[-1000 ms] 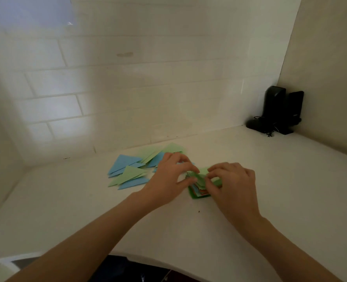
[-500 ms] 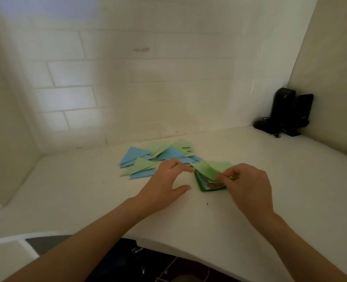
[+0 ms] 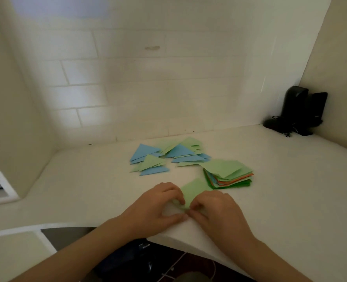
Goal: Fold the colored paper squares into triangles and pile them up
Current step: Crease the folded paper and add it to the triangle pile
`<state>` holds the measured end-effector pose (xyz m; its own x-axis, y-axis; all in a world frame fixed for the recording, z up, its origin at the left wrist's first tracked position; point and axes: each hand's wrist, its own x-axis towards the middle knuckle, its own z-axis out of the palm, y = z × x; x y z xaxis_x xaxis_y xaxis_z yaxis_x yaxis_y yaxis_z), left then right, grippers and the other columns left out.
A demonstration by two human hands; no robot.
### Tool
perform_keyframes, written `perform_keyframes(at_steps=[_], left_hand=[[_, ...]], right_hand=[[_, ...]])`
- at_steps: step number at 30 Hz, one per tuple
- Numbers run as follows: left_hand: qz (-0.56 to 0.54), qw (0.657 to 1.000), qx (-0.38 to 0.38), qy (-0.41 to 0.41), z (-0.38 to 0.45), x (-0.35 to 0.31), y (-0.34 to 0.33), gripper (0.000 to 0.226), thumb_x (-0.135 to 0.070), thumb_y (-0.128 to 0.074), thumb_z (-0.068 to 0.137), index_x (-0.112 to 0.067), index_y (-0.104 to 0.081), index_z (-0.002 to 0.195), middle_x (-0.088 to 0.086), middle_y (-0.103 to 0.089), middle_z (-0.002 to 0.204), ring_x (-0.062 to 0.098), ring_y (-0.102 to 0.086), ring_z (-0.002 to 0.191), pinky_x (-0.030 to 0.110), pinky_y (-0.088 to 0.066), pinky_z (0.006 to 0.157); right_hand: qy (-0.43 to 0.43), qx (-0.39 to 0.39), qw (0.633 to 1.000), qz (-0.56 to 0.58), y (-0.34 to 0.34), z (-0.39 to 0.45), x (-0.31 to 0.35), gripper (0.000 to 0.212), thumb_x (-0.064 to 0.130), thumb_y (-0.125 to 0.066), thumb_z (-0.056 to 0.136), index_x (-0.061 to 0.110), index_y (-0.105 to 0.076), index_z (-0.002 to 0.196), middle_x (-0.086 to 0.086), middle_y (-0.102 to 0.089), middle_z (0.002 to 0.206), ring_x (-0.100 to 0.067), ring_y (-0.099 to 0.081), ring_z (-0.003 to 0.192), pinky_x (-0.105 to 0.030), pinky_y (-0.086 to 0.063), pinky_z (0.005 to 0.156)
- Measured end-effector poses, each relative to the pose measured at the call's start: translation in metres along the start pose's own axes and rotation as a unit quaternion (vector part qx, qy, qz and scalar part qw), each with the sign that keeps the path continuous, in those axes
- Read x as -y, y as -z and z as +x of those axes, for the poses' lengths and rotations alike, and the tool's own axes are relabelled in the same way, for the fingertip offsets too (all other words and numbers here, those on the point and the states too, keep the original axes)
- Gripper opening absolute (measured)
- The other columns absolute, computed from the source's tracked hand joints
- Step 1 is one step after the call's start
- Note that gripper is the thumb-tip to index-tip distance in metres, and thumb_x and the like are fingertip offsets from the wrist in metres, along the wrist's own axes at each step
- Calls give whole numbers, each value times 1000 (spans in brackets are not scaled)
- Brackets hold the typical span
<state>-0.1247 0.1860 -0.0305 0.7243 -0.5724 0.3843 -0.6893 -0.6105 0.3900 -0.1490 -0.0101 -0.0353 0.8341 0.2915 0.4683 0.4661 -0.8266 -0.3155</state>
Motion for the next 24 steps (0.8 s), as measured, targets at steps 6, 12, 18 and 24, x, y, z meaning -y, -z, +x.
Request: perform_keyframes(at_steps=[6,12,18,24], left_hand=[[-61,996,-43,41,-3,2,-5,28,-52,-60,82,-25,-68,84,-17,-61,104,-2,-55,100,18,-44,88],[-107,988,-56,97,4,4,-8,9,-34,-73,77,-28,-69,72,-17,-64,96,0,-59,96,14,-42,85],[-120,983,-50,128,7,1,-5,13,-23,-78,73,-32,-69,70,-16,-64,95,-1,-59,94,11,-41,82],[-123,984,-39,127,6,3,-4,9,-24,-77,74,-31,-71,74,-18,-64,96,-1,-59,96,11,-40,84]], right_hand=[[-34,33,995,85,-2,3,-7,34,58,-50,79,29,-69,77,16,-62,79,-2,-55,79,-23,-47,74],[-74,48,989,118,-1,6,-5,13,45,-69,75,33,-66,74,15,-61,80,-2,-56,81,-17,-44,76],[-150,105,967,178,3,18,-3,19,29,-78,70,37,-64,79,18,-61,80,7,-52,80,-2,-37,67],[-165,188,943,221,15,24,-19,26,12,-73,73,32,-70,89,16,-67,86,5,-57,80,-7,-40,69]])
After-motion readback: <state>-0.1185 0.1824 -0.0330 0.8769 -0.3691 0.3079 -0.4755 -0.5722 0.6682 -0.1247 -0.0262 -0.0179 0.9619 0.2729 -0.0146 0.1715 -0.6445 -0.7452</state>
